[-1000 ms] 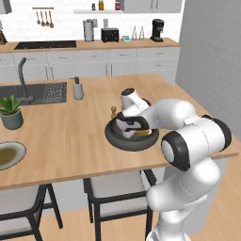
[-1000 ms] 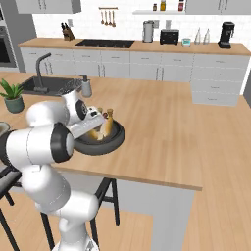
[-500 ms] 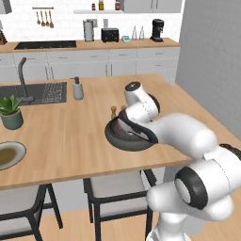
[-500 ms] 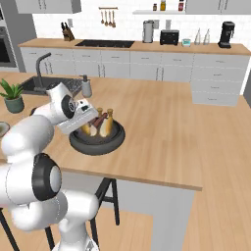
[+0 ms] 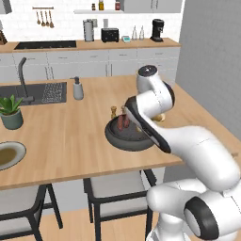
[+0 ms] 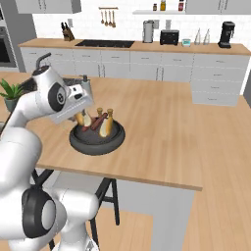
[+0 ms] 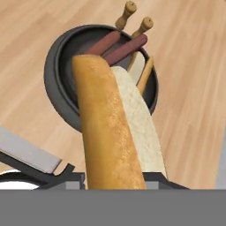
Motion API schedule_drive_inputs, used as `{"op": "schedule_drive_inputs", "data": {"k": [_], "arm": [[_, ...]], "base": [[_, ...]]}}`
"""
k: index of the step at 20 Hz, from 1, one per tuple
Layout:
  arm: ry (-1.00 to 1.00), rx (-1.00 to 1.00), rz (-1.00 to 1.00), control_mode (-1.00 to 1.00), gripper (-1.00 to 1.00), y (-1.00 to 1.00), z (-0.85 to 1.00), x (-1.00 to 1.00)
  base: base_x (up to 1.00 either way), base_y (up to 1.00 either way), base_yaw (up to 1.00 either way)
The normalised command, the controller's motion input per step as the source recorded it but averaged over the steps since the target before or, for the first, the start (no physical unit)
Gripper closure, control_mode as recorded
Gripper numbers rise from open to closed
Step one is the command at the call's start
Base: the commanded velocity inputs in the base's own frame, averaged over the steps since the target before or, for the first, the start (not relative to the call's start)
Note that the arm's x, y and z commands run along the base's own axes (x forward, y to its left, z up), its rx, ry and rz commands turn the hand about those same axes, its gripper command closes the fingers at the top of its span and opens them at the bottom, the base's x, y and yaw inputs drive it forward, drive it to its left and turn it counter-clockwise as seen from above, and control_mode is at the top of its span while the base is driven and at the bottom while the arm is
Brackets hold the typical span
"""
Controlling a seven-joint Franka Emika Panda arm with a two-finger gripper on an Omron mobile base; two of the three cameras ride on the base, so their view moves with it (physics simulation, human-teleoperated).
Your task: Place one bun and one sausage from the bowl on each plate.
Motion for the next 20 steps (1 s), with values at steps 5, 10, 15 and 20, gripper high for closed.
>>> {"op": "schedule_drive_inputs", "data": {"k": [5,10,15,20], "arm": [[0.04,0.09,-0.03,-1.00,1.00,0.00,0.98,-0.50],[0.04,0.10,-0.02,-1.00,1.00,0.00,0.83,-0.57],[0.00,0.03,-0.01,1.00,1.00,0.02,0.21,-0.35],[0.00,0.00,0.00,1.00,1.00,0.00,0.00,0.00]], "base": [[0.00,0.00,0.00],[0.00,0.00,0.00],[-0.53,0.27,-0.01],[-0.21,1.00,-0.02]]}}
